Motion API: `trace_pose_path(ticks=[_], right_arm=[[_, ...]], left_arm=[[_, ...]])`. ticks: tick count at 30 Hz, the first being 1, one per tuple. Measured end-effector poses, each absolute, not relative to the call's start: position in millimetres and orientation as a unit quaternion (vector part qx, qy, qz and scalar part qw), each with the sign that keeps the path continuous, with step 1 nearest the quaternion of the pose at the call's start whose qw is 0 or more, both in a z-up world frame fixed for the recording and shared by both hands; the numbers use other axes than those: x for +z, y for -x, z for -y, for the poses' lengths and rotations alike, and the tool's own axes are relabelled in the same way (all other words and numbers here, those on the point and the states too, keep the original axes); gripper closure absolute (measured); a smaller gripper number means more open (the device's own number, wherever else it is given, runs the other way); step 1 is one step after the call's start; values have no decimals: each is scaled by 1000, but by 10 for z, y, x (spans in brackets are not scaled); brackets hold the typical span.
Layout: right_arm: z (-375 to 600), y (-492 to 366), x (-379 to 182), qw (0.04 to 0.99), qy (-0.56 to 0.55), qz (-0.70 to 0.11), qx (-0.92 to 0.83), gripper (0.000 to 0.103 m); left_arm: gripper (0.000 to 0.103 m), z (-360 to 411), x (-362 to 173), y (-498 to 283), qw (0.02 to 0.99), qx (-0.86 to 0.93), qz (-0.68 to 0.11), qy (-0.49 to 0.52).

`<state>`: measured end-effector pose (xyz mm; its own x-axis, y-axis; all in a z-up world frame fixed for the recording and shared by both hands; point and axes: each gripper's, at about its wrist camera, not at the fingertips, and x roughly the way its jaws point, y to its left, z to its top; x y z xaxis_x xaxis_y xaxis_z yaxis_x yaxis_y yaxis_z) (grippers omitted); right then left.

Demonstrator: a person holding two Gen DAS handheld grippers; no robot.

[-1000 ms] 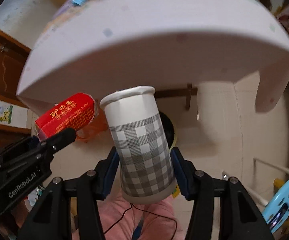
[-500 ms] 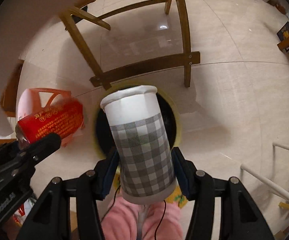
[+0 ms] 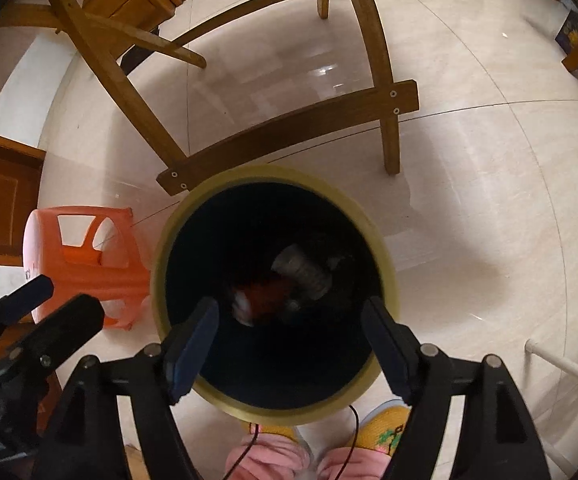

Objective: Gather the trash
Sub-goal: 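Carry cup and red box over the trash bin and open both grippers, then raise both tools back toward the table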

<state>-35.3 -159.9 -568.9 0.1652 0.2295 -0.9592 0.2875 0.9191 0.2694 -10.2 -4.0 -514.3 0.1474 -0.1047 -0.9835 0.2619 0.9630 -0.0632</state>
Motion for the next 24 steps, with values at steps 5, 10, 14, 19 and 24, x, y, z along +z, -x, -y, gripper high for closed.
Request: trace_pose_path(ticks=[5, 10, 14, 19, 24], right_arm=[[1605, 402, -5626, 742, -190, -642, -31, 23], [1636, 435, -5531, 747, -188, -637, -39, 23], [1653, 470, -5413, 749, -184, -634, -43, 22], [1660, 568, -5094, 752, -187, -630, -45, 22], [1658, 702, -4573, 752, -194, -629, -43, 22]], left_arm=[[8, 12, -5103, 121, 758, -124, -638, -54], [8, 17, -5025, 165, 766, -121, -629, -56], [8, 0, -4906, 228, 769, -118, -626, -50], [8, -57, -4571, 355, 769, -109, -629, -35], [8, -87, -3955, 517, 773, -108, -625, -22]])
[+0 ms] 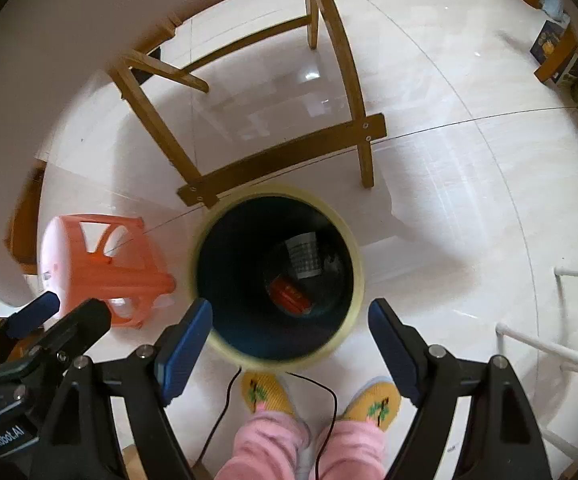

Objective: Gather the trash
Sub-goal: 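Raise both tools back toward the table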

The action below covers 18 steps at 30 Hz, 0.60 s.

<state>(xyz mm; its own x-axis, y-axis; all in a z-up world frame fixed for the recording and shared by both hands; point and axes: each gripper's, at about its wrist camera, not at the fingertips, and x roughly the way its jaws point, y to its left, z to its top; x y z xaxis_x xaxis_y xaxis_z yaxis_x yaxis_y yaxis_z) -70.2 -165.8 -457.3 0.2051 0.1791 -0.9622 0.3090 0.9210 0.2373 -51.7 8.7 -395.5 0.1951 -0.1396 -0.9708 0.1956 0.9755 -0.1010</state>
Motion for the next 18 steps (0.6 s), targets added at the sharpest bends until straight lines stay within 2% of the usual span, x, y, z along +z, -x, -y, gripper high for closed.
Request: trace_pose_path(ticks=[9, 12, 18], right_arm=[[1684, 892, -3186, 775, -177, -607, -20, 21], [1707, 913, -2715, 788, -167, -592, -10, 10], [1742, 915, -1862, 814, -139, -564, 9, 10]], left_arm=[[8, -63, -2528, 744, 799, -117, -590, -3], [8, -59, -2082, 804, 810, -117, -575, 1], [8, -67, -1231, 889, 835, -119, -537, 12]])
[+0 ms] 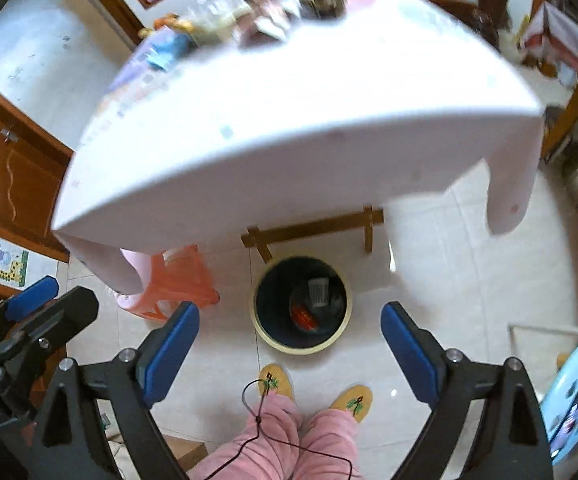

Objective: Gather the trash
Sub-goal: 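Raise both tools back toward the table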

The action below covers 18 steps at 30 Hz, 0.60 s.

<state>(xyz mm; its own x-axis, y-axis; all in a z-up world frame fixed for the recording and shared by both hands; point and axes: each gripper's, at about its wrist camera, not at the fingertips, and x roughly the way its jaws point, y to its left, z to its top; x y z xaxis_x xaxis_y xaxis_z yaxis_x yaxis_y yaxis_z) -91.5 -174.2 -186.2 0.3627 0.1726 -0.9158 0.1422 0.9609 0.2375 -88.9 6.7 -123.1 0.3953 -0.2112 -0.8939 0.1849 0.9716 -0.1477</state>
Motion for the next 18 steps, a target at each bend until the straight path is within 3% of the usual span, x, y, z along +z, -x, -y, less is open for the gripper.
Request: trace_pose_path(ticks=[8, 18], right_arm=[[1739, 881, -972, 855, -105, -507, 43, 10], [1701, 656, -451, 885, -59, -458, 65, 10]], left_arm=[[8, -78, -347, 948, 880, -115, -461, -9], [8, -224, 13, 779, 884, -92, -458, 7]])
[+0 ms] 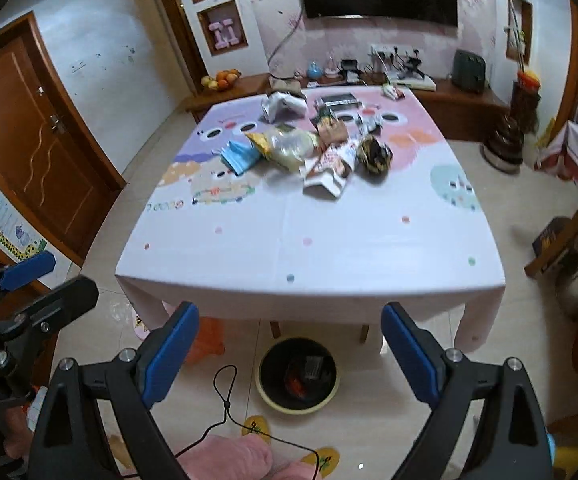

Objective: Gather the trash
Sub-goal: 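Raise both tools back toward the table, then grasp the clear plastic bottle with the right gripper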

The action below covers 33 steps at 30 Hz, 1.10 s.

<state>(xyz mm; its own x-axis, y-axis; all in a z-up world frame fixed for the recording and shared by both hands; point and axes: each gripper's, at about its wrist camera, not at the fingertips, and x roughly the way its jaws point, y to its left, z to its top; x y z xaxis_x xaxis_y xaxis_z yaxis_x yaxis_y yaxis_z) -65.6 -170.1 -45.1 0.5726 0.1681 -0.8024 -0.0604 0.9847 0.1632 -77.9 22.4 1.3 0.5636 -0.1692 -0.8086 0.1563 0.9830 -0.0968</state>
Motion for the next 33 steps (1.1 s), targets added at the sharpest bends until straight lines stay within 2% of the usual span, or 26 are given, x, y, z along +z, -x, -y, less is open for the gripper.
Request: trace_pose_path(ticks=[4, 9, 18, 24, 33], right_arm=[[1631, 480, -339, 891, -38, -446, 72, 10], [1518, 183, -307, 892, -25, -446, 76, 10], [1265, -616, -333, 892, -5, -450, 40, 10], [1144, -1283, -495, 880, 3, -475, 6, 10], [1007, -1914, -774, 864, 25, -503, -12, 10]], left_arm=[[8, -352, 28, 625, 881, -79, -466, 33], [8, -430, 12, 295, 883, -66, -464, 18], [8, -497, -193, -769, 869, -111, -483, -16], [8, -552, -384, -1509, 857, -147, -493, -45], [8, -688, -817, -2205, 830, -175, -526, -59]])
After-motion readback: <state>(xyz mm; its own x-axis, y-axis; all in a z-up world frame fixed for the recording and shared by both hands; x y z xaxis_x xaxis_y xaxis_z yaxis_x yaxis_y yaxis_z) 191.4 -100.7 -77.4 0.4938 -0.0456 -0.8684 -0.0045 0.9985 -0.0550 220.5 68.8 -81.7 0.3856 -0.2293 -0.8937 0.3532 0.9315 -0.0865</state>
